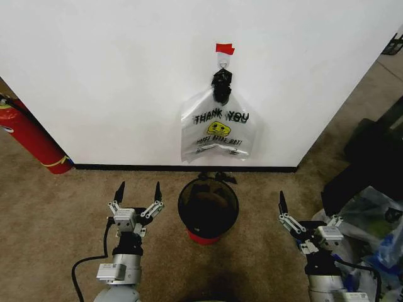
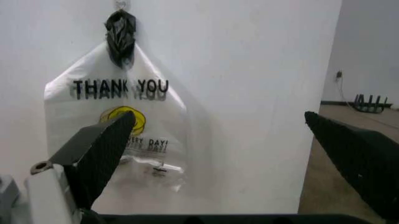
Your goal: Pick up the garbage bag from the wall and place it over the trash bin.
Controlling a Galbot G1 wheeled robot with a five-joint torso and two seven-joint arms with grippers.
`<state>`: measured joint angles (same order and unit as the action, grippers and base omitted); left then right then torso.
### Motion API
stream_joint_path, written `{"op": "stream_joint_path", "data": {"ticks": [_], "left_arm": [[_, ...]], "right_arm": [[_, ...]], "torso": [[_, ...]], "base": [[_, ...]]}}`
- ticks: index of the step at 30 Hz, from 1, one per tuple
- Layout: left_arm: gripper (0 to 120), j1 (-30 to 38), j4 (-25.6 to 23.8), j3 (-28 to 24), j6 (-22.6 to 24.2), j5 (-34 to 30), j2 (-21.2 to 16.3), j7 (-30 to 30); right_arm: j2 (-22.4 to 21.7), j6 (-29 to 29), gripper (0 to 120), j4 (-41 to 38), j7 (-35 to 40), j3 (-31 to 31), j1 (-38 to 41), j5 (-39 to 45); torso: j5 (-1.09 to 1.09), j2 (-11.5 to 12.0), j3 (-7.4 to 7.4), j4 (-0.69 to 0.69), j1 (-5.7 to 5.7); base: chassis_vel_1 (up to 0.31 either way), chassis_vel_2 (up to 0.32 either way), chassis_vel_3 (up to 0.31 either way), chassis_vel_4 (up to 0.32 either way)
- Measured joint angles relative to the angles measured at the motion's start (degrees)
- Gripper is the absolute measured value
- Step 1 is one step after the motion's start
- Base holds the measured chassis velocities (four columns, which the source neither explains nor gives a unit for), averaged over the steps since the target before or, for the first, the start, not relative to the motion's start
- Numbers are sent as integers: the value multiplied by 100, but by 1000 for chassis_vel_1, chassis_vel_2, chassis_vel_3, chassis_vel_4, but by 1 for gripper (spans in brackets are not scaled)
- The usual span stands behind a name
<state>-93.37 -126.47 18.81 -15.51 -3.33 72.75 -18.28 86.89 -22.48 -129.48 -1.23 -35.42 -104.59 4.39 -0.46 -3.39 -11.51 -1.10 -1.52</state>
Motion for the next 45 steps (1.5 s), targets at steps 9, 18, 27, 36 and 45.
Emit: {"op": "stream_joint_path", "data": {"ticks": [9, 18, 27, 36, 45], "left_arm": [[100, -47, -82, 68, 17, -5, -38, -2], [100, -58, -53, 68, 1, -16, 6, -10], [100, -70, 17, 66, 1, 4, 17, -10], [100, -107, 82, 98, 1, 37, 26, -9], [100, -257, 123, 54, -16, 177, 145, 7]], "right_arm": [[-48, 68, 100, 21, 17, 44, 72, 30], [-470, 553, 100, 98, 17, 225, 462, 382], [-1170, 1043, 100, 509, 3, 355, 1329, 1320], [-1719, 1363, 100, 1038, -2, 724, 2391, 2143], [-1884, 1691, 100, 1784, -182, 1418, 3963, 3485]], "torso": [[0, 0, 0, 0, 0], [1, 0, 0, 0, 0], [1, 0, 0, 0, 0], [1, 0, -1, 0, 0], [0, 0, -1, 1, 0]], "base": [[0, 0, 0, 0], [0, 0, 0, 0], [0, 0, 0, 0], [0, 0, 0, 0], [0, 0, 0, 0]]}}
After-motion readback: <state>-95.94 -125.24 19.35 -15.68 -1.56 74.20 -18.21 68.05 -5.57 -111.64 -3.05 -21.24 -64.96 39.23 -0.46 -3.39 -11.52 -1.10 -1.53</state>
